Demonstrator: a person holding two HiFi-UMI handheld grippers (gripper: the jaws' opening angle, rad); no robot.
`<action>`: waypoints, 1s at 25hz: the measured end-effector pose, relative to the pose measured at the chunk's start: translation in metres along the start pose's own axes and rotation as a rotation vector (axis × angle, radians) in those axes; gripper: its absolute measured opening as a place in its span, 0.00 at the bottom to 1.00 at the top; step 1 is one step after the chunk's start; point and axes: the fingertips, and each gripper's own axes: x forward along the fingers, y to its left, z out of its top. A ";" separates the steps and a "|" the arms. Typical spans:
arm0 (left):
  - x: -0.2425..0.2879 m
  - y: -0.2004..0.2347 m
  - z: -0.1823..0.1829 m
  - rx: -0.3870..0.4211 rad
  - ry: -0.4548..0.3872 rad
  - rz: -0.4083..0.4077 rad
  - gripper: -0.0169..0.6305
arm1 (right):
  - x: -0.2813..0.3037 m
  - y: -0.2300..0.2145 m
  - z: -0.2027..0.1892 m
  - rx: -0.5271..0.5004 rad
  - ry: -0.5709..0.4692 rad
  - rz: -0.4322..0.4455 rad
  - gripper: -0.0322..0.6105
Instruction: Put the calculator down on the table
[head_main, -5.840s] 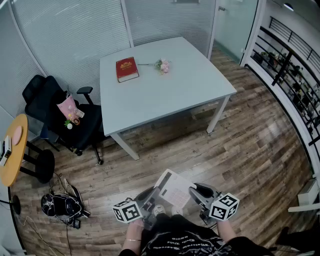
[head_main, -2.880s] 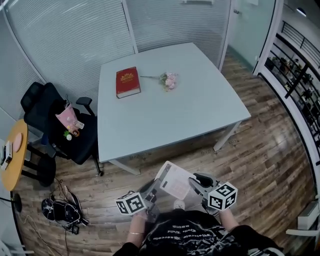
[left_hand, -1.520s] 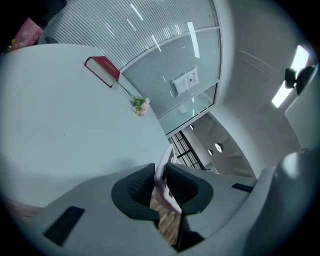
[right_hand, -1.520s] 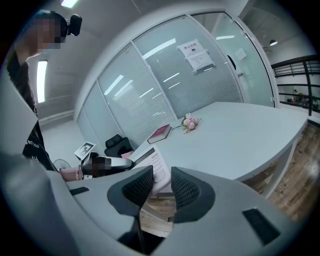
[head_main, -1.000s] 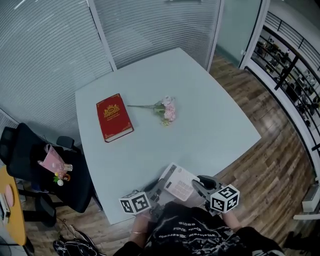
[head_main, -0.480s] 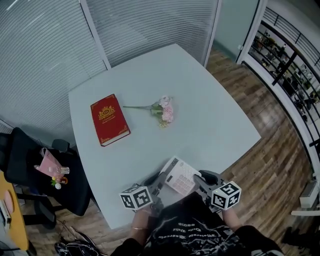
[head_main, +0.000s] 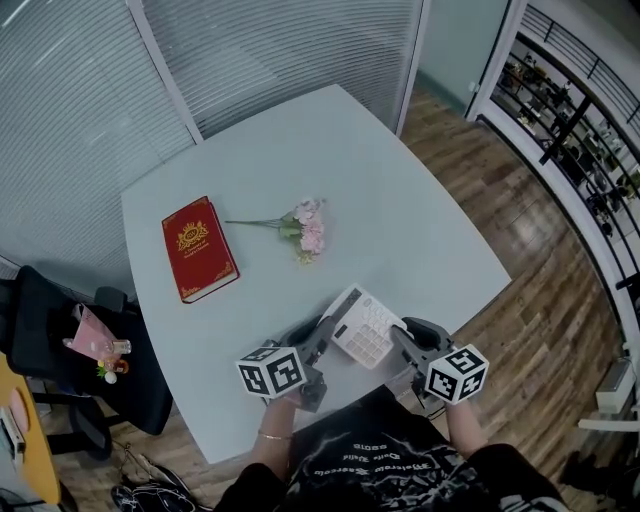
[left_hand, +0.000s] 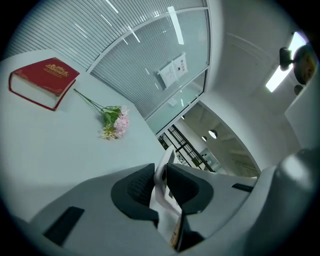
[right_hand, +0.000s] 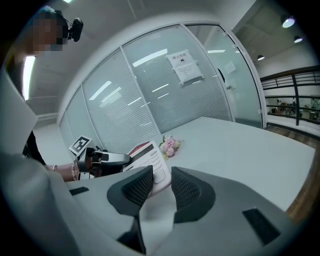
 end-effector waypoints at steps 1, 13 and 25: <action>0.008 -0.003 0.004 0.007 0.004 -0.005 0.15 | -0.001 -0.007 0.005 0.000 -0.006 -0.007 0.24; 0.105 -0.010 0.027 0.037 0.040 -0.001 0.16 | 0.009 -0.092 0.037 0.023 -0.013 -0.076 0.24; 0.171 0.028 0.029 -0.032 0.061 0.081 0.16 | 0.056 -0.164 0.038 0.037 0.102 -0.065 0.25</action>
